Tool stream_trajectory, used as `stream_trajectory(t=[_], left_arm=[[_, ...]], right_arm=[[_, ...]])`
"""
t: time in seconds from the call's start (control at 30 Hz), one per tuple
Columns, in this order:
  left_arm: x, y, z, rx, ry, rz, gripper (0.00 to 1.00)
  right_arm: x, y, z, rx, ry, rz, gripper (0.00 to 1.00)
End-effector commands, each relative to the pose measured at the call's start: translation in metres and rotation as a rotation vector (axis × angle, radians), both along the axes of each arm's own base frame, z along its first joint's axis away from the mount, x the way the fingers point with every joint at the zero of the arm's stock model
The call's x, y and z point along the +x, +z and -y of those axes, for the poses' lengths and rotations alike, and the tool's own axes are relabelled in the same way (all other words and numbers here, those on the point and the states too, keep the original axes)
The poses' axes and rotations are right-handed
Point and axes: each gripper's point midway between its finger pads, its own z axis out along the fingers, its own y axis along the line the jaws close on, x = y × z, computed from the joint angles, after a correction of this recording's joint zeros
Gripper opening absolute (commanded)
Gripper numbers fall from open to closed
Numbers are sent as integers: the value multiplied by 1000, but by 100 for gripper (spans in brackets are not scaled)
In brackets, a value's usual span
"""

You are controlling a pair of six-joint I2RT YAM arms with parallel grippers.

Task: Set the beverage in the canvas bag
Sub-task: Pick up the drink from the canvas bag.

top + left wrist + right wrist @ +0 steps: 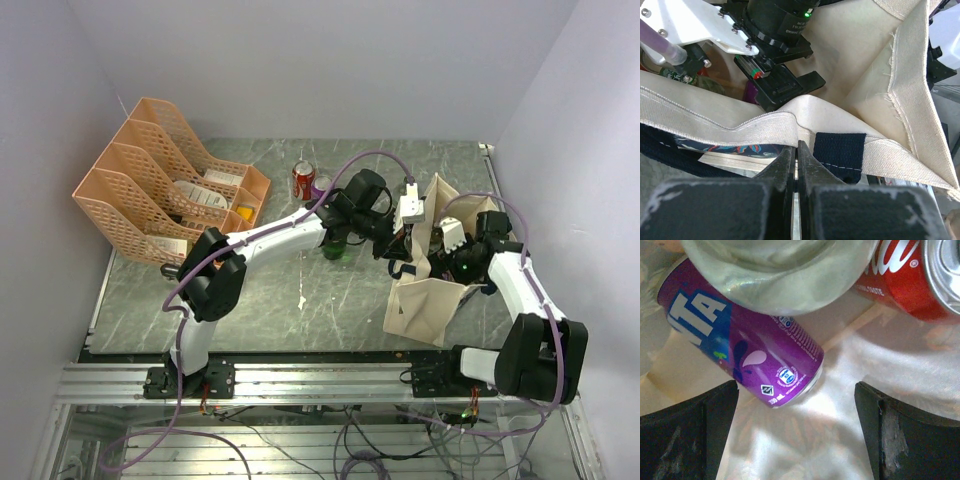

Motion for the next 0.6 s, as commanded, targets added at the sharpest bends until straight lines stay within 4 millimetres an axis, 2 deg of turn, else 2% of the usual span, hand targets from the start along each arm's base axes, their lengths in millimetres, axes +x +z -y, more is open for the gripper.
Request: stream_trajectory(t=[0.0,0.13,0.33,0.4,0.57], left_arm=[[5,-7,2,5,-4,36,7],[6,-9,5,0,-4,40,7],[9,-9,8,-11,3,34,7],[10,-9,9,-10,6,35,7],[12,-11,10,-6,7,41,7]], right_arm=[[-13,-20,14,-102,32,-9,100],[-27,-33,23,-153,37,-47,100],[-33,-19,31,-164,-34,-26,100],[-31,-14,44,-200,-90,0,100],[-33,-15,59,-239,-149,3,100]])
